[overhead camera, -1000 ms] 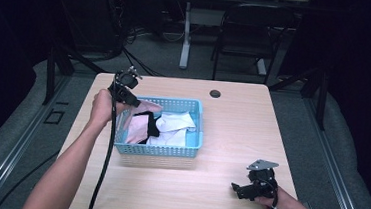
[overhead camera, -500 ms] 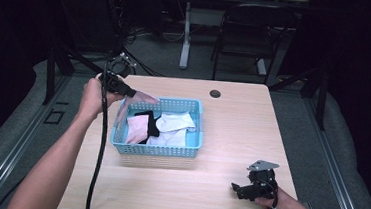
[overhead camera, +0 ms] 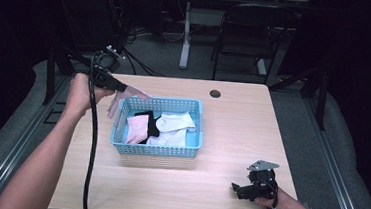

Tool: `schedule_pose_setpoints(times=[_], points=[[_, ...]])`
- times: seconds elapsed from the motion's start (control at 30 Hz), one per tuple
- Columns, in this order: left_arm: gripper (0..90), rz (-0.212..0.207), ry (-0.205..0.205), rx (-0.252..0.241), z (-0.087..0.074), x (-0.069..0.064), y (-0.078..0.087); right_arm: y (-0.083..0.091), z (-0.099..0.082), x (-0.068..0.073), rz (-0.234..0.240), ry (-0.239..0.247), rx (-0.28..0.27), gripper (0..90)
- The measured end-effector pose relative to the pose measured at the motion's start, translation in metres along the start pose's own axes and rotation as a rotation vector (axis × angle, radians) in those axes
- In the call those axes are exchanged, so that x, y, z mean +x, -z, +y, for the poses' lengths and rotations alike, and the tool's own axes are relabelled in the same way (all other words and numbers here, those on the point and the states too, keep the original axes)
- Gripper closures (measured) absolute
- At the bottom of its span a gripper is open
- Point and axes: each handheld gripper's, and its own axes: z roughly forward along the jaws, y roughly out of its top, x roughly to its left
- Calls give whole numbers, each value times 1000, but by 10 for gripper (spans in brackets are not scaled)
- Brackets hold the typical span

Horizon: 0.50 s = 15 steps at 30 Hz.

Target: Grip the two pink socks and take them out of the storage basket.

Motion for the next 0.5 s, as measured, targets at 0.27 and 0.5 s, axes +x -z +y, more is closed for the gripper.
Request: schedule_pose_setpoints(times=[0.27, 0.5], points=[[855, 30, 23, -30, -6, 12, 20, 0, -1, 0, 1, -1, -1, 0], [854, 56, 45, -46, -14, 23, 35, 1, -1, 0, -3, -4, -2, 0]])
